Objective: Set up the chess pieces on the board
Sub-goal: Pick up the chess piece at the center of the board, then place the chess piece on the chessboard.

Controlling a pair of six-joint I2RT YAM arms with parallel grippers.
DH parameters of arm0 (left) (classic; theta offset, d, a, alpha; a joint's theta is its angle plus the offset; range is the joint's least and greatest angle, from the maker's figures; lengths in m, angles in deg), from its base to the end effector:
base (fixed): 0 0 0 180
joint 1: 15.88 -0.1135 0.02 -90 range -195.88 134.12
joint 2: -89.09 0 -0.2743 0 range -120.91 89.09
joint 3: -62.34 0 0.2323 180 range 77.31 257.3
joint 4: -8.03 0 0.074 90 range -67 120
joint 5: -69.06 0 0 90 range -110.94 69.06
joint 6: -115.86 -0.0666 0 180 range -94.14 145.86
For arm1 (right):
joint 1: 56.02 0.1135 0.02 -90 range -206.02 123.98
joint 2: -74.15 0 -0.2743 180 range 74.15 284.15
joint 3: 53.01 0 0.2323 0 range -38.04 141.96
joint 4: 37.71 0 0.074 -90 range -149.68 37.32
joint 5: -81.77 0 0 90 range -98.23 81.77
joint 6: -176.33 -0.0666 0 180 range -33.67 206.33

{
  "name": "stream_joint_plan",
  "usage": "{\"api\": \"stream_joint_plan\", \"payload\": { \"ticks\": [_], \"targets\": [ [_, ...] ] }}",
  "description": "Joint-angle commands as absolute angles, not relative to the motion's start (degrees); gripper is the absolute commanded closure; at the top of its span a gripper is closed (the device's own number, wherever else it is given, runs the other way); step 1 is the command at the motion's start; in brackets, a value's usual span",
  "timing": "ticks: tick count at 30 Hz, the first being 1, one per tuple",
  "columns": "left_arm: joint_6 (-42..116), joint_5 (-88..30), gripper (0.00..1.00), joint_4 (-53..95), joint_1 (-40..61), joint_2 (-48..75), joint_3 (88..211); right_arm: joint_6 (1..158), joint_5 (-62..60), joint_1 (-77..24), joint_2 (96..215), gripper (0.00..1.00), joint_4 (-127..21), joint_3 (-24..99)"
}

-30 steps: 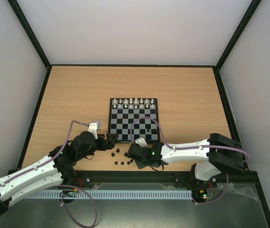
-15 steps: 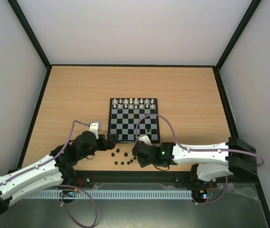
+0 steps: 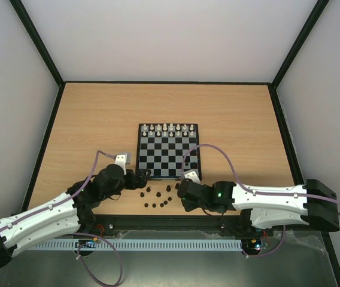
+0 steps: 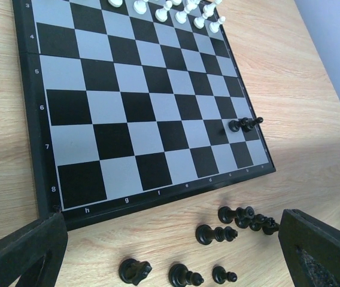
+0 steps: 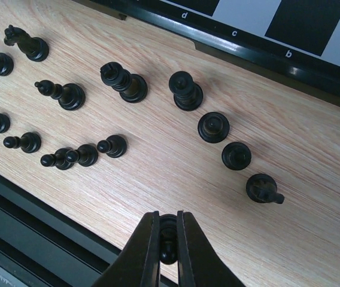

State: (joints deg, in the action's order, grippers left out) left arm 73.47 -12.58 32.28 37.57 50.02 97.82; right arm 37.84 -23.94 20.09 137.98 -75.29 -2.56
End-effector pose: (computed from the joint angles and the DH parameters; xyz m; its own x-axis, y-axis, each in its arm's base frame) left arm 0.1046 -0.1248 0.2065 -0.7180 -0.2585 -0.6463 0.2788 0.7439 -0.6073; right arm 0.0684 0.2015 0.1987 -0.7927 -0.2027 -0.5749 -0.4526 0.8275 0.3323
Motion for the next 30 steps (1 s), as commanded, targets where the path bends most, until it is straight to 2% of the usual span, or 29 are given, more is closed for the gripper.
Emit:
{"api": "stream_joint_plan", "payload": {
  "ticks": [1, 17, 30],
  "targets": [
    [72.79, -12.5, 0.0, 29.98, 37.87, 48.9, 99.11, 37.75, -26.73, 19.88, 137.97, 0.95, -79.65, -0.88],
    [73.07, -11.38, 0.0, 32.31, 37.82, 51.78, 98.12, 52.53, -25.63, 8.31, 154.34, 0.96, -84.47, 21.21],
    [73.14, -11.79, 0.01, 33.59, 37.82, 53.83, 98.21, 56.49, -22.35, 0.02, 160.36, 0.96, -82.81, 22.96]
  ]
}}
